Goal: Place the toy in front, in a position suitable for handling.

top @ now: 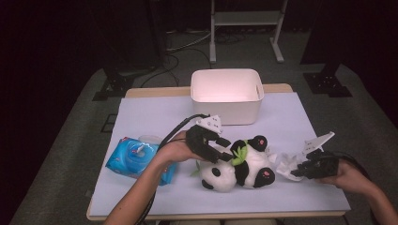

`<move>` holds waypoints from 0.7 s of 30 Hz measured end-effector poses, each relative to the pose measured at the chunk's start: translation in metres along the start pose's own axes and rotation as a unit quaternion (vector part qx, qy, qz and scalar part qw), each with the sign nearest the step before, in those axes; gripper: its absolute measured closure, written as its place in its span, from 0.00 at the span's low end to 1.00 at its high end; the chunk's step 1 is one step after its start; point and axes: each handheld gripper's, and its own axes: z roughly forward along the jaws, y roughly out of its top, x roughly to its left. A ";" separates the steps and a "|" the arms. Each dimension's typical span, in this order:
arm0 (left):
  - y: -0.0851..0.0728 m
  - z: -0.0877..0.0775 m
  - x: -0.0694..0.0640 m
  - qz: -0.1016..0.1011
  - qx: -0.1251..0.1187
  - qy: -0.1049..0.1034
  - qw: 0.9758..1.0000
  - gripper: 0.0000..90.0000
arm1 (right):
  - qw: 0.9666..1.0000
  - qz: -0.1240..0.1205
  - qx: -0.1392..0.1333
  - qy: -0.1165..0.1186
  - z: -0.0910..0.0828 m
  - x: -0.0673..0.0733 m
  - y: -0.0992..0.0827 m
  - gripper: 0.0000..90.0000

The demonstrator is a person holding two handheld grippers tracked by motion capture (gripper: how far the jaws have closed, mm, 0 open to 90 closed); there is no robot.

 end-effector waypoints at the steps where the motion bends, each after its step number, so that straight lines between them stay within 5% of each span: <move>1: -0.004 -0.004 0.001 -0.005 -0.002 0.006 1.000 0.52 | 1.000 0.005 -0.001 -0.001 0.000 -0.001 -0.006 0.80; 9: -0.018 -0.017 -0.002 -0.015 -0.018 0.028 0.999 0.45 | 0.999 0.026 -0.006 -0.032 -0.007 0.000 -0.021 0.66; 15: -0.022 -0.025 -0.005 -0.014 -0.014 0.039 0.999 0.40 | 0.999 0.027 -0.004 -0.032 -0.008 0.000 -0.021 0.59; 21: -0.024 -0.027 -0.006 -0.013 -0.015 0.043 0.999 0.37 | 0.999 0.027 -0.011 -0.040 -0.014 0.000 -0.021 0.64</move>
